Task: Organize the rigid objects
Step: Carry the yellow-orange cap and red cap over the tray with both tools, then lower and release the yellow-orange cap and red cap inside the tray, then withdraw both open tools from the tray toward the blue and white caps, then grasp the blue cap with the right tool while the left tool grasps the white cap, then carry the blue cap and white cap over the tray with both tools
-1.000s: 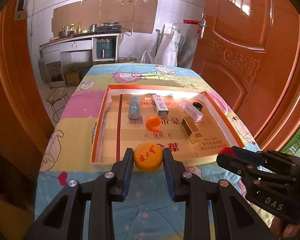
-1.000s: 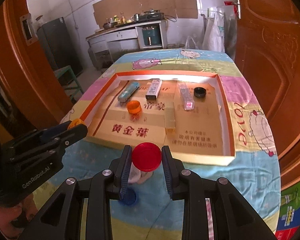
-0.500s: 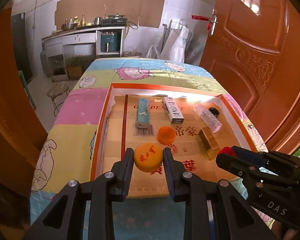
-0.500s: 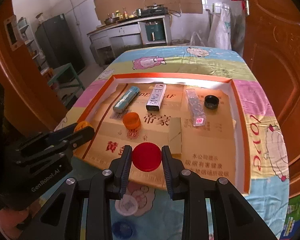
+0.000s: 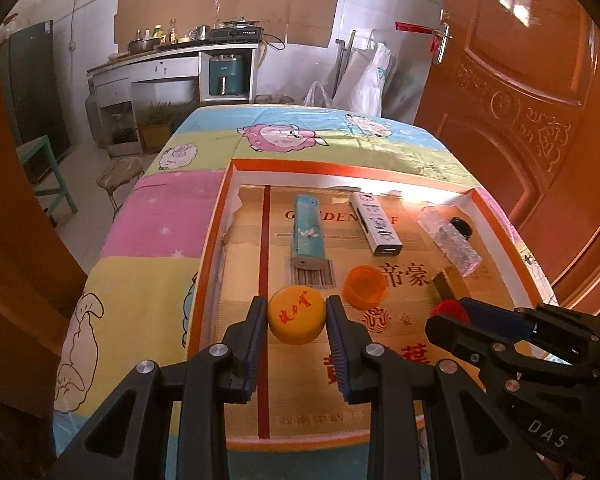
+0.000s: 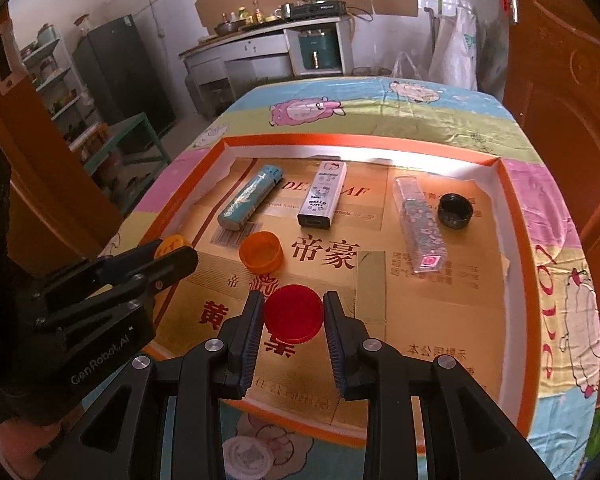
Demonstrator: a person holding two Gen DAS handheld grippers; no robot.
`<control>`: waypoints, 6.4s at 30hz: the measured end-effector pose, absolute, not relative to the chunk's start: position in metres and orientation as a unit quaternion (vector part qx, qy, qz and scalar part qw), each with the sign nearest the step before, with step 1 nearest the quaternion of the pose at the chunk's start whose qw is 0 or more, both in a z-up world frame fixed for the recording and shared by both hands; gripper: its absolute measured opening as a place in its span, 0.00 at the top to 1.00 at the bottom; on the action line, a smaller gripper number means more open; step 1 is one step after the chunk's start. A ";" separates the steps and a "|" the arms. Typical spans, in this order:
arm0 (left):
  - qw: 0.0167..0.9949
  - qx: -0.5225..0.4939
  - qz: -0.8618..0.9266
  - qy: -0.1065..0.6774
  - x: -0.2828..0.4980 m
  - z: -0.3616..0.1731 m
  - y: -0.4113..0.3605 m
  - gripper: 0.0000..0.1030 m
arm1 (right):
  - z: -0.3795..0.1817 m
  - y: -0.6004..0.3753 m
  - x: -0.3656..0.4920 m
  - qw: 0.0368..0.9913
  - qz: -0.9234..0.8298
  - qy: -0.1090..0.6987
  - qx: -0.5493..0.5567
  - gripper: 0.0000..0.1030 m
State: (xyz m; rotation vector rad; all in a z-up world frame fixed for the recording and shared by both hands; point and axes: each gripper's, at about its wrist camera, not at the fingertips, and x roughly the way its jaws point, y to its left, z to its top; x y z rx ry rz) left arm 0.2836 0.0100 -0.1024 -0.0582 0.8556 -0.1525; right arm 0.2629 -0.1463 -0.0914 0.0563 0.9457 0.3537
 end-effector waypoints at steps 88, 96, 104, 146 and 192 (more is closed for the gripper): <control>0.934 -0.018 -0.065 0.351 0.174 -0.043 0.022 0.64 | -0.039 -0.151 0.158 0.899 0.147 0.412 0.001 0.63; 0.934 -0.017 -0.069 0.349 0.150 -0.044 0.026 0.64 | -0.048 -0.154 0.133 0.897 0.140 0.420 -0.004 0.63; 0.929 -0.023 -0.074 0.362 0.132 -0.057 0.032 0.64 | -0.081 -0.155 0.116 0.880 0.146 0.452 0.004 0.63; 0.869 0.007 -0.259 0.421 0.161 -0.105 -0.055 0.57 | -0.098 -0.196 0.103 0.894 0.103 0.435 0.013 0.69; 0.901 -0.008 -0.168 0.400 0.165 -0.088 -0.029 0.70 | -0.092 -0.202 0.116 0.894 0.131 0.426 0.035 0.69</control>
